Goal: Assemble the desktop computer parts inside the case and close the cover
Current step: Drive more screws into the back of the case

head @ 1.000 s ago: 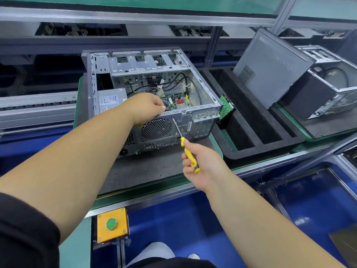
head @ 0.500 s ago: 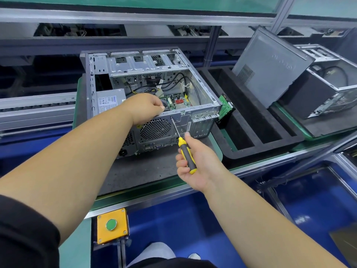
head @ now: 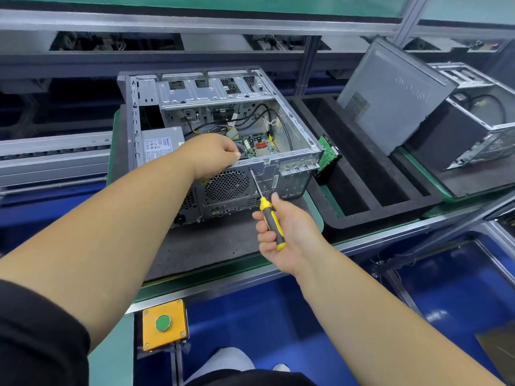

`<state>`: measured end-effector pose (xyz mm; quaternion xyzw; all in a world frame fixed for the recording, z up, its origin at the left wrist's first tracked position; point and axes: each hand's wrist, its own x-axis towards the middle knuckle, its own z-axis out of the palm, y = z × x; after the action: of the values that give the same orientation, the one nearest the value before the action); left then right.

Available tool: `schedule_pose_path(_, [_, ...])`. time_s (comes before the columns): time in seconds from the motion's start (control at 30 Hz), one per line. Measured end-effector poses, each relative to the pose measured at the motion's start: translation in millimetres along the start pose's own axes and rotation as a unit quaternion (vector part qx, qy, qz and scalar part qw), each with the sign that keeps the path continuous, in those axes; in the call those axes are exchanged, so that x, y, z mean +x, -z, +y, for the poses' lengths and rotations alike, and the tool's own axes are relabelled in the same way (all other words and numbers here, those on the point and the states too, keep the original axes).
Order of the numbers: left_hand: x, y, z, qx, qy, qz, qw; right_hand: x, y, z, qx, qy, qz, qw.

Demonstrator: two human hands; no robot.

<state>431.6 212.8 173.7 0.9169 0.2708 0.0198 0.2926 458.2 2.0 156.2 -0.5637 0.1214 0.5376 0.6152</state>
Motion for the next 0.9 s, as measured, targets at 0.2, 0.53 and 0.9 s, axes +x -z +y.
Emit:
schedule_pose_path(0.2, [-0.8, 1.0, -0.9, 0.01, -0.003, -0.002, 1.0, -0.6, -4.4, 6.7, -0.094, 0.088, 0.105, 0.986])
schedule_pose_path(0.53, [-2.2, 1.8, -0.1, -0.007, -0.008, -0.01, 1.0, -6.4, -7.1, -6.3, -0.047, -0.018, 0.027, 0.998])
schedule_pose_path(0.9, [-2.4, 2.5, -0.6, -0.024, -0.028, -0.006, 0.999, 3.3, -3.5, 5.9, -0.182, 0.137, 0.137, 0.964])
